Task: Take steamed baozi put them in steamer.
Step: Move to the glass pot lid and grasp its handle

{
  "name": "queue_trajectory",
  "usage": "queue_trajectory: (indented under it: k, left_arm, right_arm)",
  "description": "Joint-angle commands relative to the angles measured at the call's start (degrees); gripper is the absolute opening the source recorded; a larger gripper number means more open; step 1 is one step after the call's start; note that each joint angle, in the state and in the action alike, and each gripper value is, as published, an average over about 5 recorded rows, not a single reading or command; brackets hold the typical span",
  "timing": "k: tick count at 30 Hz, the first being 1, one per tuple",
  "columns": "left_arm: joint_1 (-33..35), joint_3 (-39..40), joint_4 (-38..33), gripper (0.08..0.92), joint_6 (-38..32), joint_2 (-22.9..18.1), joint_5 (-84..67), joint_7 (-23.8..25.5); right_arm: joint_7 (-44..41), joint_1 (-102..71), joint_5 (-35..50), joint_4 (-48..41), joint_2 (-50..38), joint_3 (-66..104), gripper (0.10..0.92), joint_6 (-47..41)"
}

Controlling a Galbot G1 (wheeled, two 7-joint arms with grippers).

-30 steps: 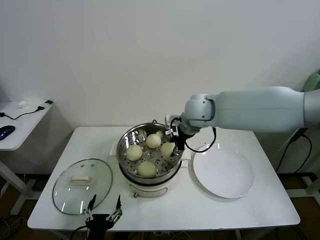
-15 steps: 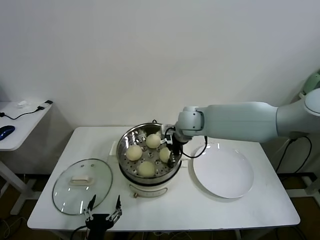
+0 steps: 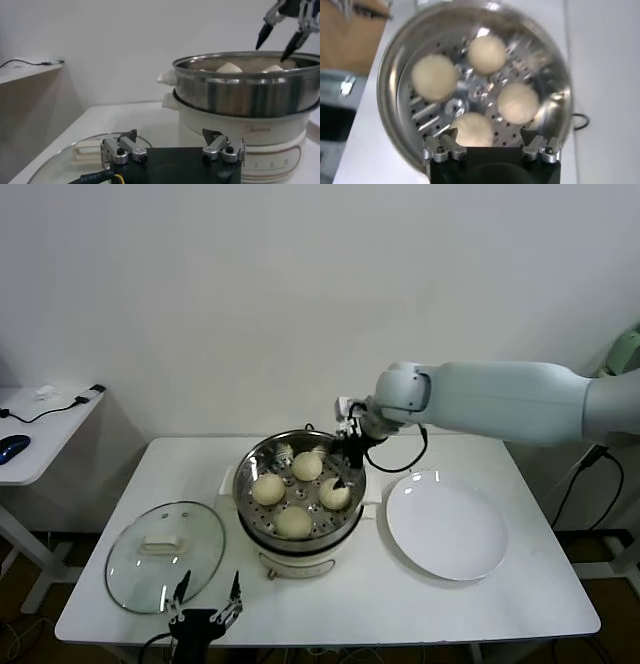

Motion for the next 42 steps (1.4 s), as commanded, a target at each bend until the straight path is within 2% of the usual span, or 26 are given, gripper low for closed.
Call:
queue_trajectory:
  k: [1, 6, 11, 16, 20, 28, 33, 42]
  left_arm:
    - [-0.5, -0.3, -0.4, 0.823, -0.5, 0.5, -2.9, -0.3]
    - [-1.6, -0.8, -0.3, 0.823, -0.3, 1.5, -3.8, -0.4]
    - [-3.9, -1.6, 0.2, 0.823, -0.4, 2.3, -3.9, 0.5]
    - [-6.5, -2.7, 1.7, 0.823, -0.1, 3.3, -3.7, 1.1]
    - [-7.9, -3.1, 3.2, 0.823, 0.0, 4.1, -3.7, 0.8]
    - [-9.1, -2.7, 5.6, 0.823, -1.3, 4.3, -1.7, -1.6]
    - [-9.6, -3.2, 6.8, 0.823, -3.0, 4.6, 2.2, -3.9]
    - [-10.9, -4.4, 11.6, 0.823, -7.6, 7.4, 21.3, -13.1]
  right_arm:
    - [13.1, -10.2, 1.4, 0.5, -13.6, 24.3, 0.823, 5.2]
    - [27.0, -25.3, -5.1, 4.6, -23.7, 42.4, 0.823, 6.0]
    - [37.3, -57.7, -7.6, 10.4, -30.1, 72.6, 0.823, 7.7]
    - [37.2, -93.9, -17.1, 16.0, -26.2, 106.5, 0.823, 12.4]
    - [35.9, -112.3, -23.2, 17.7, -17.3, 120.7, 0.823, 19.9]
    - [32.4, -125.8, -29.1, 16.6, 0.0, 128.7, 0.823, 31.3]
    - [32.1, -130.2, -31.6, 17.2, 8.6, 129.0, 0.823, 34.0]
    - [33.5, -133.9, -33.1, 17.3, 15.2, 126.9, 0.823, 36.2]
